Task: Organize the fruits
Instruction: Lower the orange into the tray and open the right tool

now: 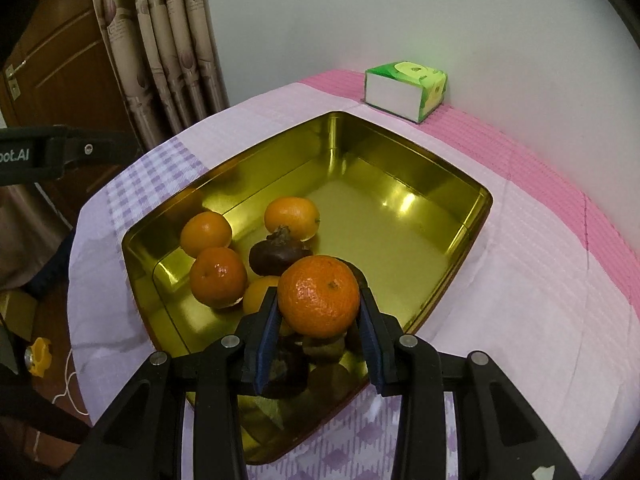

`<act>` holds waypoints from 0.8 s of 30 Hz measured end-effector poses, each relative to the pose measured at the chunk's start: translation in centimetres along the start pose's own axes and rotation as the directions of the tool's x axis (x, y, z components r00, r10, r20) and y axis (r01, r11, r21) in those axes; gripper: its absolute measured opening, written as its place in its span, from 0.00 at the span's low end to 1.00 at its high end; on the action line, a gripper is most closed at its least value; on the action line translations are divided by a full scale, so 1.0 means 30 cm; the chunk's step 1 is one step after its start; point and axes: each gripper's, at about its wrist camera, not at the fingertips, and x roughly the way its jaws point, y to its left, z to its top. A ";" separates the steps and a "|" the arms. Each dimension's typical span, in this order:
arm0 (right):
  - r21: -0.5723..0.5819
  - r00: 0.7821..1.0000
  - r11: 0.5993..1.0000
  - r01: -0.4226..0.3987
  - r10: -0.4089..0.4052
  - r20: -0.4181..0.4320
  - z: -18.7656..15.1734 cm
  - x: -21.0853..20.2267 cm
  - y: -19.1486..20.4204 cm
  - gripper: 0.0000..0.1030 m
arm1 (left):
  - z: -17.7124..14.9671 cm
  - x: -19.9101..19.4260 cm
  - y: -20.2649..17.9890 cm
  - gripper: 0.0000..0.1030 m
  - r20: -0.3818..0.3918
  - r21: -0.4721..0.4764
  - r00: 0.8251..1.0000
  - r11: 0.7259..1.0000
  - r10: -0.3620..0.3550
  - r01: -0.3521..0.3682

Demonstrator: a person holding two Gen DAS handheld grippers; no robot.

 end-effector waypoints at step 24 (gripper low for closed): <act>0.059 1.000 0.998 0.012 -0.011 -0.012 0.024 0.017 -0.014 0.39 | -0.022 0.022 -0.032 0.86 -0.033 0.016 0.999 1.000 -0.018 0.019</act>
